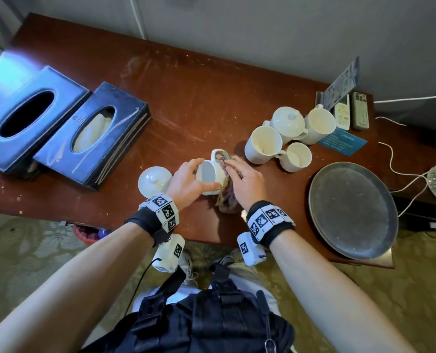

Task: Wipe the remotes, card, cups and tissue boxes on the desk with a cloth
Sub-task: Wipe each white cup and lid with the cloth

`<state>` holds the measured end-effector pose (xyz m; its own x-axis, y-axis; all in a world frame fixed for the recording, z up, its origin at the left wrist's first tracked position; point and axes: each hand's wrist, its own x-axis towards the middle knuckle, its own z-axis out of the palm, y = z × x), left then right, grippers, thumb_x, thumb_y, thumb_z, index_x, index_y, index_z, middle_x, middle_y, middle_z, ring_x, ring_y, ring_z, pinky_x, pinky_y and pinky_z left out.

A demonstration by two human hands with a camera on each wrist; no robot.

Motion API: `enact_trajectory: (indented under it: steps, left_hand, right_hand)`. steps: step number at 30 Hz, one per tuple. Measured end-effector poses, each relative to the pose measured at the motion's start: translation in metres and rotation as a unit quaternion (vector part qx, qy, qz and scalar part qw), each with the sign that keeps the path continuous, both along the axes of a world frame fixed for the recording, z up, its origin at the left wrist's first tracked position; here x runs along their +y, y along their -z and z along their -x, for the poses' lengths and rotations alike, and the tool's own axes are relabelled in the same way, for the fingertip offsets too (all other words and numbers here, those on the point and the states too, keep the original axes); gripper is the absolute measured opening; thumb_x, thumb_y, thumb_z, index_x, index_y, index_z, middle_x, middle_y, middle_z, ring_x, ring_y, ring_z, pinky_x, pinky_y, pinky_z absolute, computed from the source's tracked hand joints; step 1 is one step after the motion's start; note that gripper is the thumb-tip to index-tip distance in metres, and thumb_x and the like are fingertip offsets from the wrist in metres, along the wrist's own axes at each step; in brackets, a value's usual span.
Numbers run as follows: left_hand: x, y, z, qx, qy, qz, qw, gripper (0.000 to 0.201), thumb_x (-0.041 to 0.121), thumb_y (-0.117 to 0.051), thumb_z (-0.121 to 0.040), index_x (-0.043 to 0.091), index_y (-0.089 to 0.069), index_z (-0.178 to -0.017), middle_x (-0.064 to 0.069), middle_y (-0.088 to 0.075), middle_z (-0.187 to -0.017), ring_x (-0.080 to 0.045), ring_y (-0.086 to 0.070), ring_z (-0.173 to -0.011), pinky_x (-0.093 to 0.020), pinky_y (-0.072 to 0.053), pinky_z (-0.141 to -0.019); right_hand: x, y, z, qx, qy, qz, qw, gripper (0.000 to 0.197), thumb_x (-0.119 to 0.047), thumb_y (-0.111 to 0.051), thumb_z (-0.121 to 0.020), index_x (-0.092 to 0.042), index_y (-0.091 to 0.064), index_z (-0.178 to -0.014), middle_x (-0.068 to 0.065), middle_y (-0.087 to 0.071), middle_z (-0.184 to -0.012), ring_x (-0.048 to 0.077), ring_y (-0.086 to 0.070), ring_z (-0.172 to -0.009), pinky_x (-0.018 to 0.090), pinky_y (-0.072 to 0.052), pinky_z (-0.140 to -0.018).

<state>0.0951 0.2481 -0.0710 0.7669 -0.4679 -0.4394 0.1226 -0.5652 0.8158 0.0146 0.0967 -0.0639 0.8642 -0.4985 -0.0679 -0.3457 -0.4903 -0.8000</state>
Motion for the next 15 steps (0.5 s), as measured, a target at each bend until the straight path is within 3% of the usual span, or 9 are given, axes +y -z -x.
enact_trajectory:
  steps: [4, 6, 8, 11, 15]
  left_hand:
    - [-0.005, -0.001, -0.003, -0.013, 0.005, -0.009, 1.0, 0.09, 0.046, -0.087, -0.067, 0.025, -0.045, -0.145, 0.001, -0.05, -0.13, -0.022, -0.054, -0.118, -0.046, -0.046, -0.103]
    - [-0.006, -0.002, -0.004, -0.011, 0.008, -0.017, 1.0, 0.094, 0.047, -0.086, -0.067, 0.024, -0.043, -0.147, 0.0, -0.05, -0.129, -0.022, -0.053, -0.119, -0.046, -0.045, -0.104]
    - [-0.005, -0.004, -0.004, 0.003, 0.006, -0.018, 1.0, 0.103, 0.053, -0.083, -0.06, 0.023, -0.041, -0.149, 0.0, -0.049, -0.129, -0.023, -0.054, -0.119, -0.046, -0.046, -0.103]
    - [-0.001, -0.002, -0.004, 0.011, 0.008, -0.022, 1.0, 0.111, 0.06, -0.079, -0.053, 0.026, -0.039, -0.15, 0.004, -0.044, -0.129, -0.022, -0.056, -0.117, -0.046, -0.047, -0.102]
    - [0.0, 0.001, -0.007, 0.012, 0.017, -0.022, 1.0, 0.104, 0.056, -0.08, -0.056, 0.027, -0.041, -0.148, 0.003, -0.044, -0.126, -0.023, -0.057, -0.113, -0.048, -0.048, -0.1]
  right_hand:
    - [0.011, -0.003, -0.006, -0.01, 0.078, -0.011, 0.997, 0.024, -0.014, -0.057, -0.097, -0.015, -0.073, -0.115, 0.003, -0.065, -0.129, 0.018, -0.054, -0.126, 0.022, -0.036, -0.106]
    - [0.016, -0.003, -0.007, -0.019, 0.082, 0.008, 0.996, 0.024, -0.014, -0.057, -0.097, -0.015, -0.073, -0.115, 0.005, -0.065, -0.129, 0.019, -0.054, -0.127, 0.019, -0.035, -0.104]
    - [0.022, -0.004, -0.001, -0.038, 0.035, 0.035, 0.998, 0.024, -0.013, -0.059, -0.096, -0.016, -0.072, -0.116, 0.005, -0.062, -0.133, 0.015, -0.054, -0.127, 0.013, -0.033, -0.104]
    - [0.014, 0.002, 0.014, -0.054, -0.034, 0.084, 0.994, 0.025, -0.014, -0.061, -0.095, -0.016, -0.072, -0.117, 0.006, -0.062, -0.133, 0.013, -0.055, -0.123, 0.015, -0.035, -0.106]
    - [-0.019, 0.006, 0.024, 0.026, 0.05, 0.03, 0.998, 0.024, -0.016, -0.061, -0.095, -0.016, -0.073, -0.116, 0.002, -0.066, -0.127, 0.015, -0.057, -0.124, 0.011, -0.03, -0.103]
